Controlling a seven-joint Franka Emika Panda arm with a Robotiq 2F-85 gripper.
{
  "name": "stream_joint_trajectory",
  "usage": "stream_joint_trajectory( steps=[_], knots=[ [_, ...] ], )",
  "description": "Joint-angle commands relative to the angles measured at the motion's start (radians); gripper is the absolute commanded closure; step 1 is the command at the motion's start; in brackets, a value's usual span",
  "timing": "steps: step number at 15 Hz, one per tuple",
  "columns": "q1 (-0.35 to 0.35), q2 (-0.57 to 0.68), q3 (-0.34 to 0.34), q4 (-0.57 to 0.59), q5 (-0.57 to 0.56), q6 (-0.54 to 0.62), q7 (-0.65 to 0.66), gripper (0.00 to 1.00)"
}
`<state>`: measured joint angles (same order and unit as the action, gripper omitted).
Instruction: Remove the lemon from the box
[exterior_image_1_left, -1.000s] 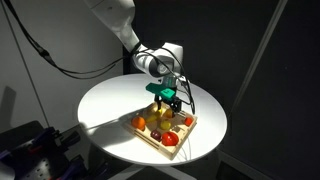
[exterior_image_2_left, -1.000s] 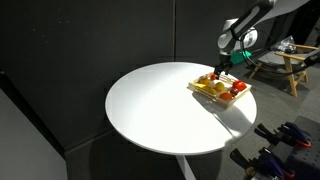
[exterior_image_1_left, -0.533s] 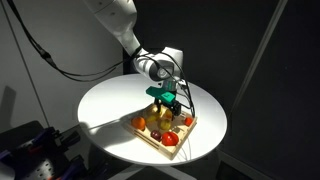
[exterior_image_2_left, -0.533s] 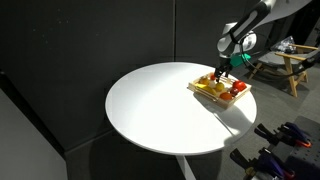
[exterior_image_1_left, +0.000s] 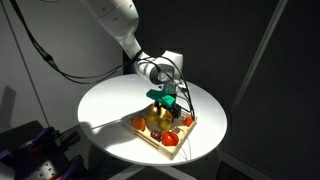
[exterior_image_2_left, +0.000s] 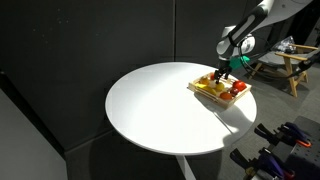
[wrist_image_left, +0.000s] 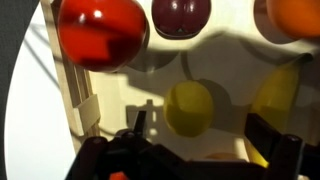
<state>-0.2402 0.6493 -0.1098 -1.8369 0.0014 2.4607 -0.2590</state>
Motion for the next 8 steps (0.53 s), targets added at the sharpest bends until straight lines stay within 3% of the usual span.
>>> stream_joint_trajectory(
  steps=[1, 8],
  knots=[
    [-0.027, 0.032, 0.018, 0.047, 0.000, -0.001, -0.021, 0.00],
    [-0.030, 0.065, 0.016, 0.074, -0.003, -0.003, -0.015, 0.00]
  ],
)
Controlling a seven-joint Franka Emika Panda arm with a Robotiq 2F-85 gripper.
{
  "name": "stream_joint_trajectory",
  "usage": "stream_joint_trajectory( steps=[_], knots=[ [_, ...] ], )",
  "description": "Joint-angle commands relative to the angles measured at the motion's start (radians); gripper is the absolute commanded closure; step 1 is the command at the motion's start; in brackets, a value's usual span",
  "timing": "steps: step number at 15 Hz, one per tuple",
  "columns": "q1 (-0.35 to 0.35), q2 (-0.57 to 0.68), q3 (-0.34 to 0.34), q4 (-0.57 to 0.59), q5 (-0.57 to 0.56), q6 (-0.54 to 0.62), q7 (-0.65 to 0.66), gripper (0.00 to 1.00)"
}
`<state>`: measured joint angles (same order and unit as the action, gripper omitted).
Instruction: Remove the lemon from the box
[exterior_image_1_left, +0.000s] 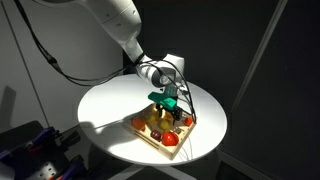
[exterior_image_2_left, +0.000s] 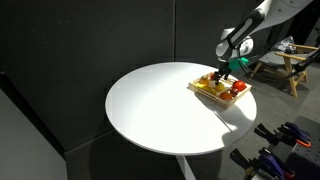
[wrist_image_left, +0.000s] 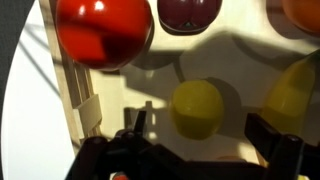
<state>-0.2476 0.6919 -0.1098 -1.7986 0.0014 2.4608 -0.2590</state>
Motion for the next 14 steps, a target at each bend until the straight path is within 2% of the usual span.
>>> stream_joint_trajectory(
  steps=[1, 3, 4, 5, 10, 14],
  knots=[
    [-0.023, 0.026, 0.015, 0.037, -0.004, -0.004, -0.014, 0.00],
    [-0.023, 0.032, 0.015, 0.043, -0.004, -0.005, -0.012, 0.00],
    [-0.022, 0.035, 0.014, 0.045, -0.005, -0.006, -0.011, 0.08],
    [-0.021, 0.037, 0.014, 0.047, -0.005, -0.006, -0.009, 0.26],
    [-0.018, 0.041, 0.012, 0.052, -0.007, -0.008, -0.004, 0.68],
    [-0.006, 0.025, 0.001, 0.051, -0.016, -0.031, 0.014, 0.70]
  ],
)
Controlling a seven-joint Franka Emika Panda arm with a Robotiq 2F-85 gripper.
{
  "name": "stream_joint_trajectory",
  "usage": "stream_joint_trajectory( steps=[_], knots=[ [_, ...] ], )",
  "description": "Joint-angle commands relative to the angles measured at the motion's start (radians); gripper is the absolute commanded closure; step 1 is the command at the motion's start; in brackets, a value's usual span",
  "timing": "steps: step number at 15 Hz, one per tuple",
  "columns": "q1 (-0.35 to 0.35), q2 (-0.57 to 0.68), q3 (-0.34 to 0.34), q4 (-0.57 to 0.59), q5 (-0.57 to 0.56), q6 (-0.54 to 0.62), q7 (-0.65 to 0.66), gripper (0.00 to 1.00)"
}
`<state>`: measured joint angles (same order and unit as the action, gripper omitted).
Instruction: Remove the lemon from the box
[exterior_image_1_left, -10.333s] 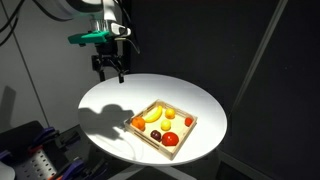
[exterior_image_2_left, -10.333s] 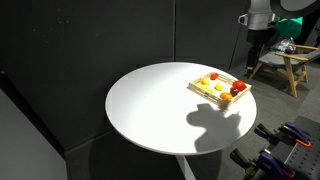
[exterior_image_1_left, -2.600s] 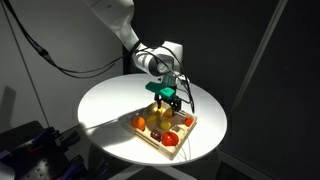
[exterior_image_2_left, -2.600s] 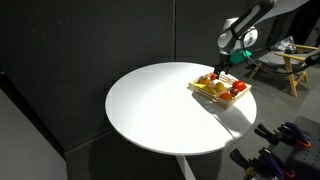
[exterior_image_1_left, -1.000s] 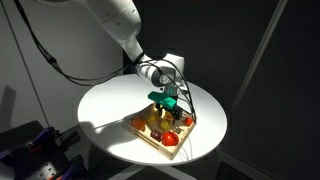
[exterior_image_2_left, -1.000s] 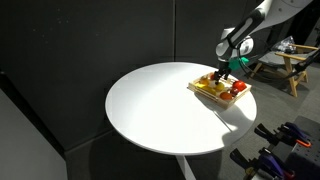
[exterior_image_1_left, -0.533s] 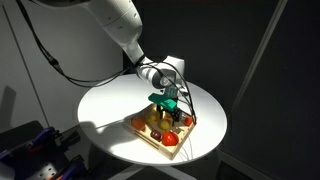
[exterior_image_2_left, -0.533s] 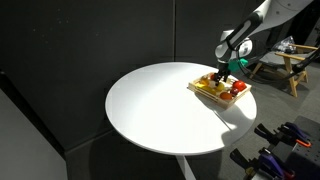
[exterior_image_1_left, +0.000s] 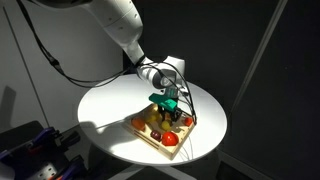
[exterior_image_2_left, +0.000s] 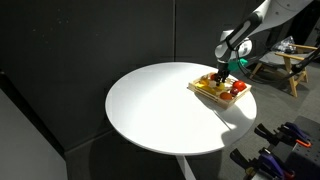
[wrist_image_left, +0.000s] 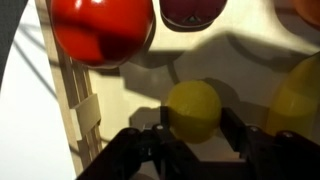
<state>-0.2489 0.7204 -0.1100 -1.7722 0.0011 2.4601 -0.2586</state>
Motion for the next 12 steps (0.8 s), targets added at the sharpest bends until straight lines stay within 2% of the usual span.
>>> stream_joint_trajectory(
  steps=[1, 12],
  knots=[
    [-0.002, -0.012, -0.001, 0.023, -0.017, -0.036, 0.019, 0.70],
    [0.038, -0.132, -0.008, -0.008, -0.036, -0.138, 0.057, 0.70]
  ],
)
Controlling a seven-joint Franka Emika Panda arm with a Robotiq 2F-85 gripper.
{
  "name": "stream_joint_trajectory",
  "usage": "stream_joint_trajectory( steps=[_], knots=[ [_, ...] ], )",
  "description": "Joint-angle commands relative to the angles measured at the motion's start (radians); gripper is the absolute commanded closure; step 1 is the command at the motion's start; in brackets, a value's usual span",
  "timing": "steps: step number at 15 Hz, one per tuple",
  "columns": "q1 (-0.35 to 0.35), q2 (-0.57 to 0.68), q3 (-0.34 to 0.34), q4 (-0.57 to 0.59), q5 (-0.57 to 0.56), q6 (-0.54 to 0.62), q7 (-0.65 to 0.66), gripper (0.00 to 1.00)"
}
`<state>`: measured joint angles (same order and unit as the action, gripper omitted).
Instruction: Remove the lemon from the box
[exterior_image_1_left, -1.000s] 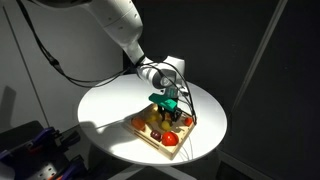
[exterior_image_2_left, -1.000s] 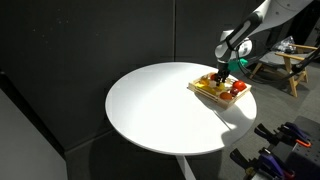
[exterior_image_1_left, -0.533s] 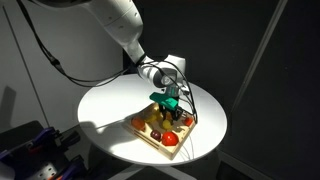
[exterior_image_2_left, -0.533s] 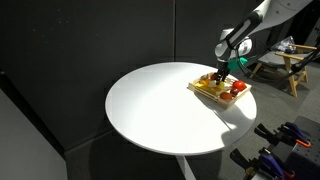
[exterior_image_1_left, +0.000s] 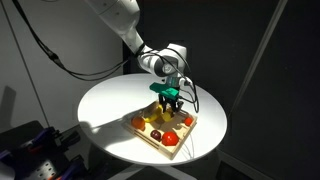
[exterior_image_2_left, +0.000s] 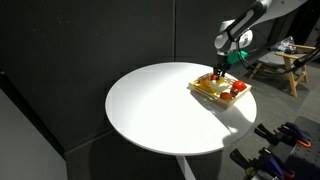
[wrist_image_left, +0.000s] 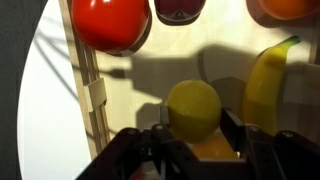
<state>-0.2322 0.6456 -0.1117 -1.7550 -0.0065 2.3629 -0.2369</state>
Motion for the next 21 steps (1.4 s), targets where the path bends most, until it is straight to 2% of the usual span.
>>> stream_joint_trajectory(
  steps=[1, 12, 21],
  knots=[
    [0.029, -0.072, -0.007, -0.029, -0.033, -0.053, 0.040, 0.70],
    [0.128, -0.202, 0.027, -0.101, -0.084, -0.100, 0.036, 0.70],
    [0.154, -0.272, 0.084, -0.181, -0.060, -0.097, 0.029, 0.70]
  ],
)
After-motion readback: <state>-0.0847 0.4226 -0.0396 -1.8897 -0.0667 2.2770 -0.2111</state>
